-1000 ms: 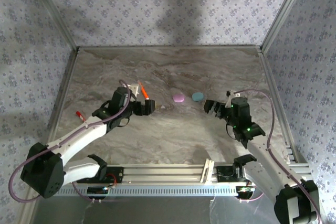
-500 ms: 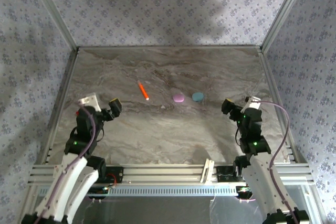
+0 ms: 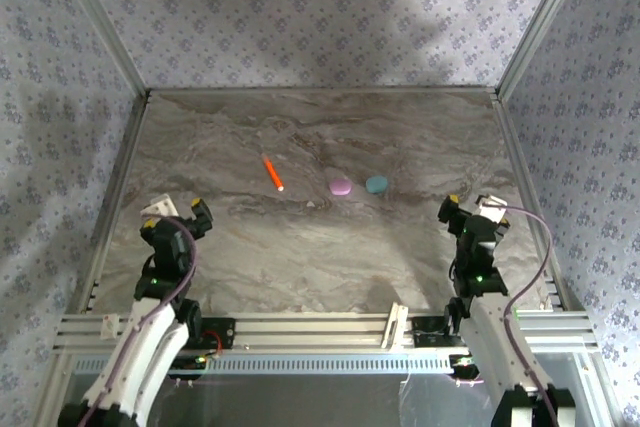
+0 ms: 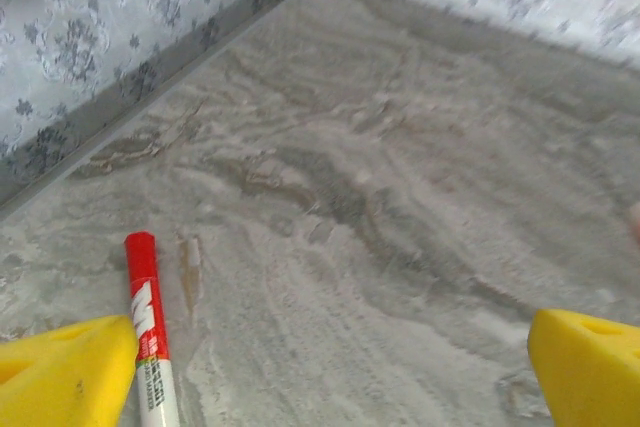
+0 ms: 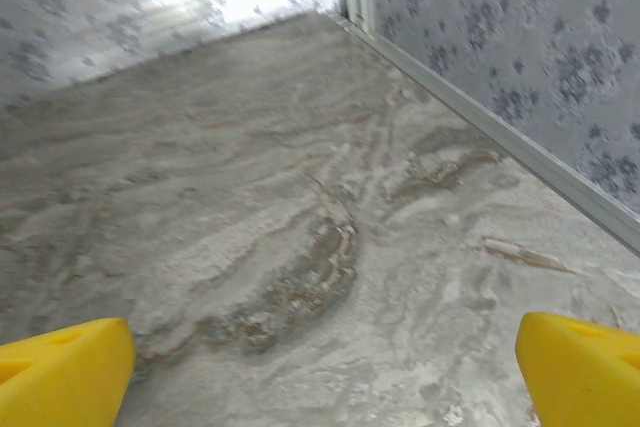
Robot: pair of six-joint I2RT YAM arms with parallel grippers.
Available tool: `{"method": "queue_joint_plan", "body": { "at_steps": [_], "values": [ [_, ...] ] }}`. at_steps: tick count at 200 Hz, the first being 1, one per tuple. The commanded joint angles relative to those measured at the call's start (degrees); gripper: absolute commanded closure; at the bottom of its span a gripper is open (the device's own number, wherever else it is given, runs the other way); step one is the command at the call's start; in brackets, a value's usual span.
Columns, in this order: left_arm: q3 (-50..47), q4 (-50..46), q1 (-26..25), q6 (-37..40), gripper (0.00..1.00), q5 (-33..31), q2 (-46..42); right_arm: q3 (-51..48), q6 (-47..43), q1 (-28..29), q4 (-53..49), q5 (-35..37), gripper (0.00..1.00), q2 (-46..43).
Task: Insert the wireless bluetooth earbuds into the charging case
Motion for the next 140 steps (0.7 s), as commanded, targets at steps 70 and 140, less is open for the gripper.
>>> {"method": "queue_joint_plan", "body": {
  "at_steps": [70, 140],
  "values": [
    [9.3, 31.0, 8.7, 11.7, 0.0, 13.5, 39.7, 8.2, -2.6, -3.6, 27.5, -0.7, 0.0, 35.2],
    [7.9, 51.7, 8.7, 16.8, 0.0, 17.4, 52.6, 12.9, -16.2, 1.1, 36.3, -6.5, 0.0, 48.9]
  ]
}}
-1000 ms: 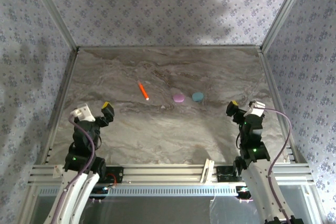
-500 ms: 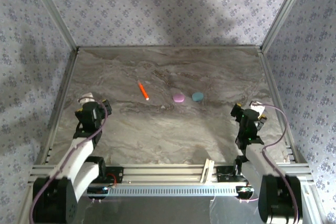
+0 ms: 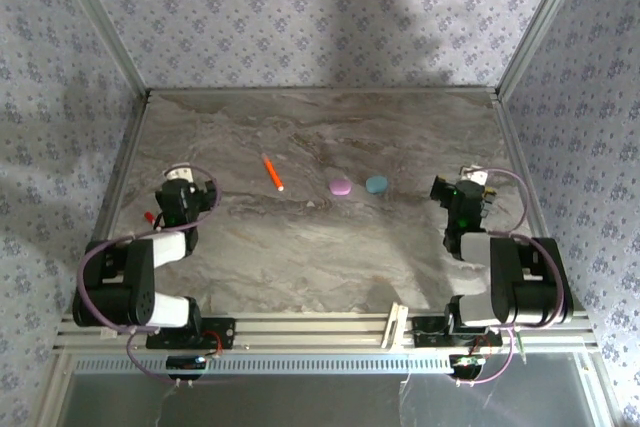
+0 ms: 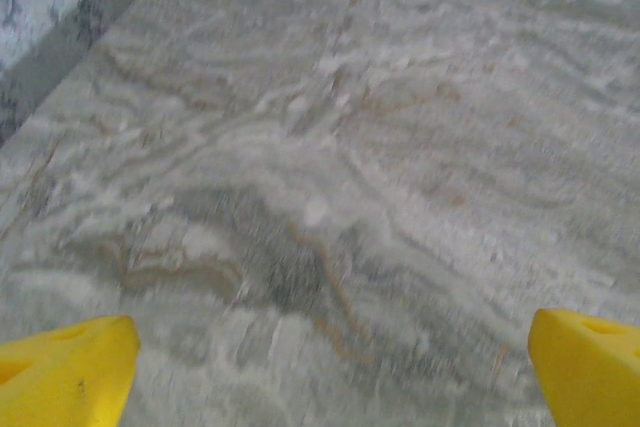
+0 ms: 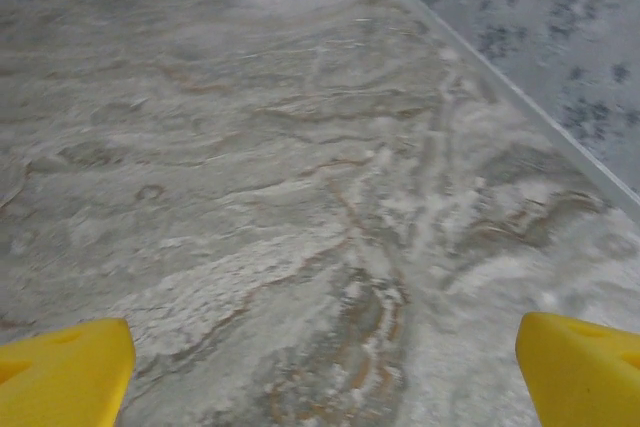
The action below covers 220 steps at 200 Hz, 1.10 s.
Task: Insert the wireless bluetooth earbuds into the charging case
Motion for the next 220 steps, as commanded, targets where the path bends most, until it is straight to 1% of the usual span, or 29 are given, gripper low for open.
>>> {"method": "queue_joint_plan", "body": {
  "at_steps": [1, 8, 24, 33, 38, 47, 55, 59, 65, 73, 82, 220],
  "values": [
    [-0.1, 12.3, 0.4, 2.9, 0.0, 3.2, 4.2, 2.0, -6.8, 1.8, 5.4, -2.5, 0.0, 3.4],
    [0.3, 11.4, 0.4, 3.2, 0.0, 4.0, 4.4, 2.0, -6.3, 1.4, 5.6, -2.7, 0.0, 4.1],
    [1.2, 11.0, 0.4, 3.1, 0.0, 3.4, 5.8, 2.1, -6.0, 0.9, 7.9, -3.0, 0.0, 6.7],
    [1.9, 12.1, 0.4, 3.4, 0.0, 3.8, 7.8, 3.2, -6.1, 1.0, 4.7, -3.4, 0.0, 6.3],
    [2.5, 11.6, 0.4, 3.5, 0.0, 4.0, 8.4, 3.1, -6.0, 0.7, 5.6, -4.2, 0.0, 6.4],
    [3.2, 8.3, 0.3, 3.5, 0.0, 4.4, 7.4, 3.4, -5.9, 0.5, 4.9, -4.4, 0.0, 6.5],
    [2.9, 10.4, 0.3, 3.6, 0.0, 4.3, 8.0, 3.5, -5.6, -0.2, 4.7, -5.9, 0.0, 6.6],
    [3.0, 9.7, 0.3, 3.5, 0.0, 4.3, 7.9, 3.5, -5.6, -0.3, 4.6, -6.1, 0.0, 6.6],
    [3.3, 8.5, 0.4, 3.4, 0.0, 4.4, 7.6, 3.6, -5.6, -0.4, 4.2, -6.1, 0.0, 6.4],
    [3.0, 9.8, 0.4, 3.5, 0.0, 4.4, 7.9, 3.6, -5.6, -0.4, 4.5, -6.0, 0.0, 6.6],
    [3.3, 8.6, 0.4, 3.5, 0.0, 4.3, 7.7, 3.7, -5.6, -0.4, 4.3, -6.1, 0.0, 6.5],
    [3.2, 9.2, 0.4, 3.6, 0.0, 4.4, 7.8, 3.7, -5.6, -0.3, 4.2, -6.1, 0.0, 6.5]
  ]
}}
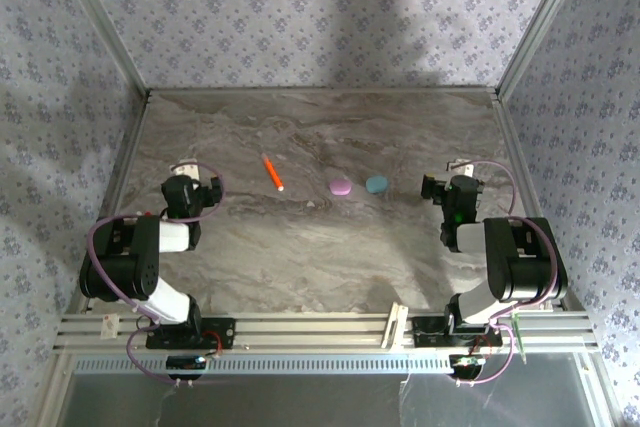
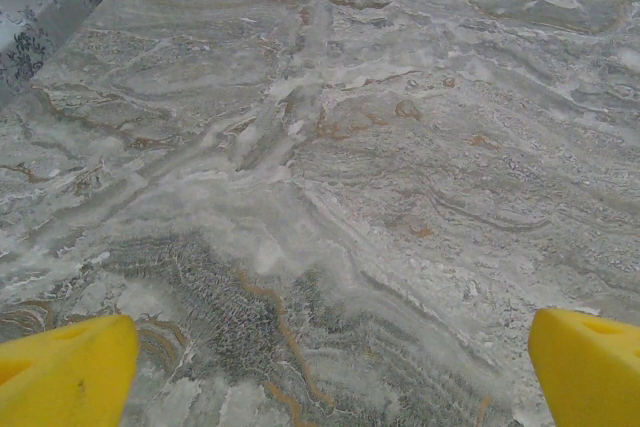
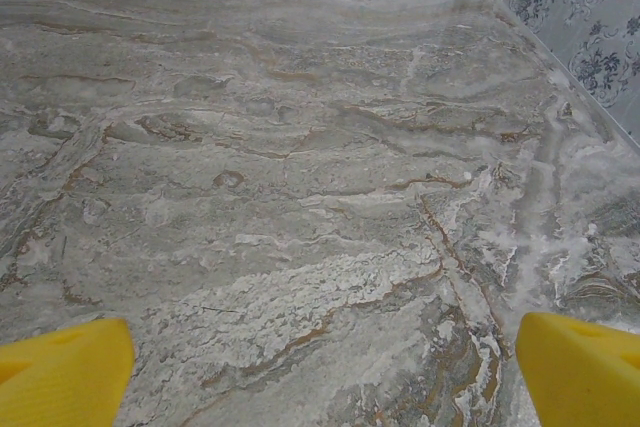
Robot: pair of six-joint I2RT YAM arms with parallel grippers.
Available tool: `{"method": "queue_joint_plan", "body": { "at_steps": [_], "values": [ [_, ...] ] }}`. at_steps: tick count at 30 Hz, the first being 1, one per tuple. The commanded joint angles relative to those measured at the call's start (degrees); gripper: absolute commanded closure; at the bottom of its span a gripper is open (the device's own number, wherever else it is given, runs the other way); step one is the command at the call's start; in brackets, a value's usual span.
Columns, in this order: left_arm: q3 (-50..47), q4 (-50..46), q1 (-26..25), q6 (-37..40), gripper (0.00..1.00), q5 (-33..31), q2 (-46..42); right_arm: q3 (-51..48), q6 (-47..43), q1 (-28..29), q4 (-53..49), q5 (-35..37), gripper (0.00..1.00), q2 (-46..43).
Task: Insert the wireless bluetooth earbuds into the charging case
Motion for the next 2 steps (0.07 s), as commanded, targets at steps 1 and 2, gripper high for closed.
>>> {"method": "queue_joint_plan", "body": {
  "at_steps": [1, 2],
  "values": [
    [1.1, 2.4, 0.4, 0.9, 0.0, 1.0, 0.0, 1.1, -0.6, -0.2, 0.5, -0.4, 0.0, 0.3],
    [1.1, 2.4, 0.4, 0.9, 0.0, 0.9, -0.1, 1.2, -0.7, -0.2, 0.6, -0.4, 0.0, 0.3]
  ]
}}
